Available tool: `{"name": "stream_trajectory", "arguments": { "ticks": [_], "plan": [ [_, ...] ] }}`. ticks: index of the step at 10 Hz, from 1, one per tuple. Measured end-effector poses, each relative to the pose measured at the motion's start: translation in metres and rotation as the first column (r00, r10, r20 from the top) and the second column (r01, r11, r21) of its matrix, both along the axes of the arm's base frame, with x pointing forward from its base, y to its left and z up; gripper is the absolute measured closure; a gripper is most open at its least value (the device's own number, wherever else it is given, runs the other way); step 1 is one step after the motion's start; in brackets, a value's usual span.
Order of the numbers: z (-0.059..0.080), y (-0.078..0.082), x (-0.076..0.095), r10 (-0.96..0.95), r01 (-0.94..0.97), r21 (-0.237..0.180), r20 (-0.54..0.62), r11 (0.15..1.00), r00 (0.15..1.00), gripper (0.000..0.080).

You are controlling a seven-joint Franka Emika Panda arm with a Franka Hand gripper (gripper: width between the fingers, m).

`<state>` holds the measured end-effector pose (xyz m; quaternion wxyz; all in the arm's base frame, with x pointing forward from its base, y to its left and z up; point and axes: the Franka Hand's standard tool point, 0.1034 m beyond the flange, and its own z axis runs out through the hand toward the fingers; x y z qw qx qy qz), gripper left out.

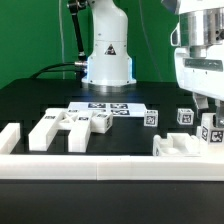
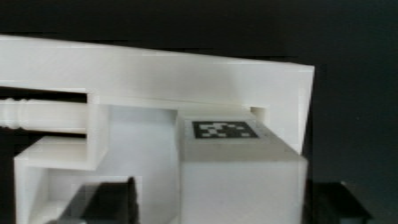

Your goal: Assemble chair

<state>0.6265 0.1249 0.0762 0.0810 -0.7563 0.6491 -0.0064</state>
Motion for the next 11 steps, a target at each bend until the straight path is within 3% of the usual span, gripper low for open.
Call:
{"name": "stream_trajectory", "arguments": {
  "ticks": [1,2,4,7,11],
  "plan": [
    [0.0007,0.0002,0.0007,0.044,-0.044,-0.005,0.006,0.999,0.999,0.0196],
    [0.0008,0.0015,0.0007,0.177,-0.176,-0.025,0.020,0.984,0.984,0.0164],
    [0.0032,0.0064,0.0030,0.413,-0.409,-0.069,0.040,0.910,0.910,0.0152],
    [0.0024,0.0048,0.0028,0.572,-0.566,-0.099,0.044,0.818,0.819,0.0150],
    [0.0005,0.0059,0.0019,0.826,-0.812,-0.177,0.006,0.556,0.564,0.0150]
  ]
}}
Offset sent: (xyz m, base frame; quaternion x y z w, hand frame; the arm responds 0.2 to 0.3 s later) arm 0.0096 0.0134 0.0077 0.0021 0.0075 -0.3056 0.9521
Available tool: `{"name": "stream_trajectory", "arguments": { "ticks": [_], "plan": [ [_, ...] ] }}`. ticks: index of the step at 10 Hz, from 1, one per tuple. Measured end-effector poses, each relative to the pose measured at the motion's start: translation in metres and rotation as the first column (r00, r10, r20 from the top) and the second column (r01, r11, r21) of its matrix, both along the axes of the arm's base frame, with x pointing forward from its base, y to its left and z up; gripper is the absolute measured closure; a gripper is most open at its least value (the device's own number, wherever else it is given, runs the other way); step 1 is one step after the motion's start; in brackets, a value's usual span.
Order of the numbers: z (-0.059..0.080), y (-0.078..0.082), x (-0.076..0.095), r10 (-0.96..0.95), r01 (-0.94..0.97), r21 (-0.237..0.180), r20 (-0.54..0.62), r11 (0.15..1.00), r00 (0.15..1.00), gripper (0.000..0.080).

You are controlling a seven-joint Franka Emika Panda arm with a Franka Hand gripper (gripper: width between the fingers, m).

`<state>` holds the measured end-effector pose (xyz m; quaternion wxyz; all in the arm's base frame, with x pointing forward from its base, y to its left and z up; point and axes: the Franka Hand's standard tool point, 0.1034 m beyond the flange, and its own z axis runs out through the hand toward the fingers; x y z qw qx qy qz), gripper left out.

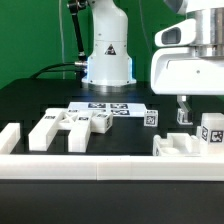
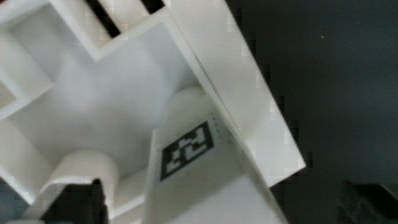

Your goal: Assemble chair

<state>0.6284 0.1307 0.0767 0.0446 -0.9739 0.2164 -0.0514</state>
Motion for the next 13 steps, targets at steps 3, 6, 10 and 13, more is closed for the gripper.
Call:
{"name": "stream_trajectory", "arguments": {
  "ticks": [3,6,10,13],
  "plan": [
    [0.0013,-0.0011,0.0016,0.280,-0.279,-0.059,0.011,0.958,0.960,0.0150],
    [0.0012,-0.0024,0.0018,0.308,-0.307,-0.063,0.011,0.950,0.951,0.0272],
    [0.0013,-0.0026,0.0019,0.289,-0.287,-0.060,0.012,0.956,0.957,0.0511],
    [0.0014,-0.0039,0.0021,0.107,-0.106,-0.027,0.014,0.994,0.994,0.0511]
  ]
}}
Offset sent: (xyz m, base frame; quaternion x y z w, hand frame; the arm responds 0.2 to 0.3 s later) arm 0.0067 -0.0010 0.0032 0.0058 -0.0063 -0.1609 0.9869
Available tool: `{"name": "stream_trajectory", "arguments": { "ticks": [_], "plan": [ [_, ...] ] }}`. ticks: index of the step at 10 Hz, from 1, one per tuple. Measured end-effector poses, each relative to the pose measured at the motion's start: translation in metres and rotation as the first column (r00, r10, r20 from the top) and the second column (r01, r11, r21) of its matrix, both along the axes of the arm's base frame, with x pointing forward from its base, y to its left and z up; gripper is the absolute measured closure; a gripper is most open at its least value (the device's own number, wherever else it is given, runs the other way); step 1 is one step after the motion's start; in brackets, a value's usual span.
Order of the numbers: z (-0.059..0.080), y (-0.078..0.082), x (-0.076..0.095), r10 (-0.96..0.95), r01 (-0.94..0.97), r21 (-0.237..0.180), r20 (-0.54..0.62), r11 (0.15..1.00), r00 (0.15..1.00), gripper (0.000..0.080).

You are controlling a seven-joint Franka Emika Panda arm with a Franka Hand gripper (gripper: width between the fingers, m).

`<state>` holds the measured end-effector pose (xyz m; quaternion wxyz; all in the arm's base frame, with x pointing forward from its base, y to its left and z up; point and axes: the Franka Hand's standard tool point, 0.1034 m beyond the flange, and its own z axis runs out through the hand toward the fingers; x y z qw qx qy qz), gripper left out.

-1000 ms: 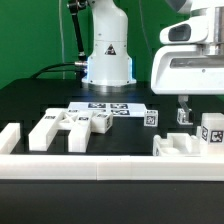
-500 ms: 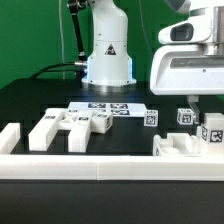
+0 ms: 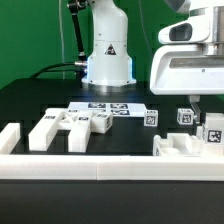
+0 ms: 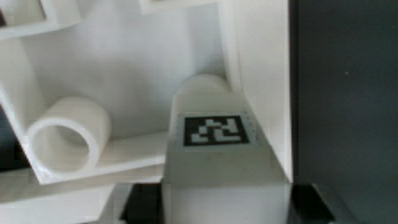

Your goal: Assemble chair

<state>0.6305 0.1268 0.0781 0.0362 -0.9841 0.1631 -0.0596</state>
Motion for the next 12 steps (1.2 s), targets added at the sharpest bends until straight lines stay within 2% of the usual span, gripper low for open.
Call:
{"name": "stream_trajectory", "arguments": {
  "ticks": [3,6,7,9,10,12],
  "plan": [
    [0.0002,-0.0017,0.0001,-0.297,0.297,0.037,-0.019,0.954,0.955,0.0509],
    [0.0002,-0.0024,-0.0001,-0.537,0.540,0.072,-0.058,0.839,0.842,0.0508],
    [0.0003,-0.0027,0.0001,-0.627,0.632,0.084,-0.078,0.771,0.775,0.0508],
    [0.0005,-0.0016,0.0001,-0.733,0.740,0.091,-0.100,0.667,0.673,0.0508],
    [0.0007,-0.0009,0.0000,-0.797,0.805,0.095,-0.117,0.585,0.593,0.0508],
    [0.0008,-0.0010,0.0002,-0.815,0.824,0.096,-0.121,0.559,0.567,0.0506]
  ]
}}
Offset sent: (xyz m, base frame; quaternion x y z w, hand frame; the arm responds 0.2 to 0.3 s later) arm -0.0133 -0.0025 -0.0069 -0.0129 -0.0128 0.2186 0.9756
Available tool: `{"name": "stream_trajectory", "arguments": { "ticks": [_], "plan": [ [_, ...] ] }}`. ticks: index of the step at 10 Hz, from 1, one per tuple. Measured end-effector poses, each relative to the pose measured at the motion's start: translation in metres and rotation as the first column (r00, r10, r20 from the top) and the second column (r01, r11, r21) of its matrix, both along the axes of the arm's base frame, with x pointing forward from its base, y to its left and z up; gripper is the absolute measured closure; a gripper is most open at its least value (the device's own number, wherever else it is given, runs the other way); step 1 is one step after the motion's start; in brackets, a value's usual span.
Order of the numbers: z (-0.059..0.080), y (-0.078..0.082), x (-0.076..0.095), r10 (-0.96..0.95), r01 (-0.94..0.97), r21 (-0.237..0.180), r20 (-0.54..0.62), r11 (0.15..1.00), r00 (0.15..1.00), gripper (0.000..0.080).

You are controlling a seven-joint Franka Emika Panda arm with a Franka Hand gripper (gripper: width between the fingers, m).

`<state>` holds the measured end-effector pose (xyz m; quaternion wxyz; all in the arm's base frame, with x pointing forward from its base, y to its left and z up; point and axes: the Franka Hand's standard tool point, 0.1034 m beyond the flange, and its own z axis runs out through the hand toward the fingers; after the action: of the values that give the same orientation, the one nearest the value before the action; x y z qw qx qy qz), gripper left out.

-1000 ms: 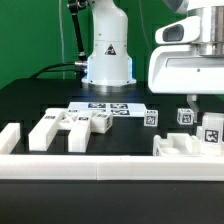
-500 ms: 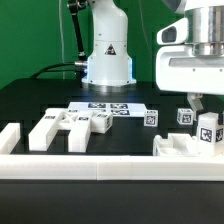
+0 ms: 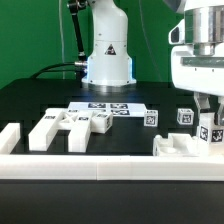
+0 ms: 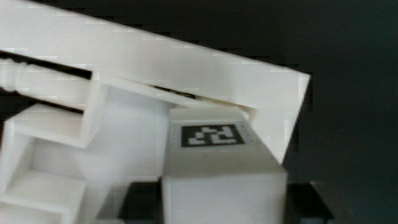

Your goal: Assemble chair

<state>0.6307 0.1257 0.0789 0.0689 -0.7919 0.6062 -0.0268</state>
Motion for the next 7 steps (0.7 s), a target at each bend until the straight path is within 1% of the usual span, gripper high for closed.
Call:
{"name": "stream_trajectory", "arguments": {
  "ticks": [1,2,3,4,5,6,7],
  "plan": [
    [-0.0001,0.0002,-0.0001,0.019,-0.019,-0.002,0.001,1.000,1.000,0.0506],
    [-0.0001,0.0002,-0.0001,0.057,-0.056,-0.007,0.004,0.998,0.998,0.0338],
    [-0.0001,0.0003,0.0000,0.094,-0.094,-0.012,0.007,0.995,0.996,0.0196],
    [-0.0001,0.0003,0.0000,0.170,-0.170,-0.023,0.011,0.985,0.985,0.0164],
    [0.0000,0.0005,0.0001,0.301,-0.300,-0.047,0.017,0.953,0.954,0.0164],
    [-0.0001,0.0004,0.0002,0.430,-0.428,-0.070,0.019,0.901,0.903,0.0152],
    [0.0004,-0.0011,0.0011,0.558,-0.554,-0.093,0.019,0.827,0.830,0.0151]
  ]
}}
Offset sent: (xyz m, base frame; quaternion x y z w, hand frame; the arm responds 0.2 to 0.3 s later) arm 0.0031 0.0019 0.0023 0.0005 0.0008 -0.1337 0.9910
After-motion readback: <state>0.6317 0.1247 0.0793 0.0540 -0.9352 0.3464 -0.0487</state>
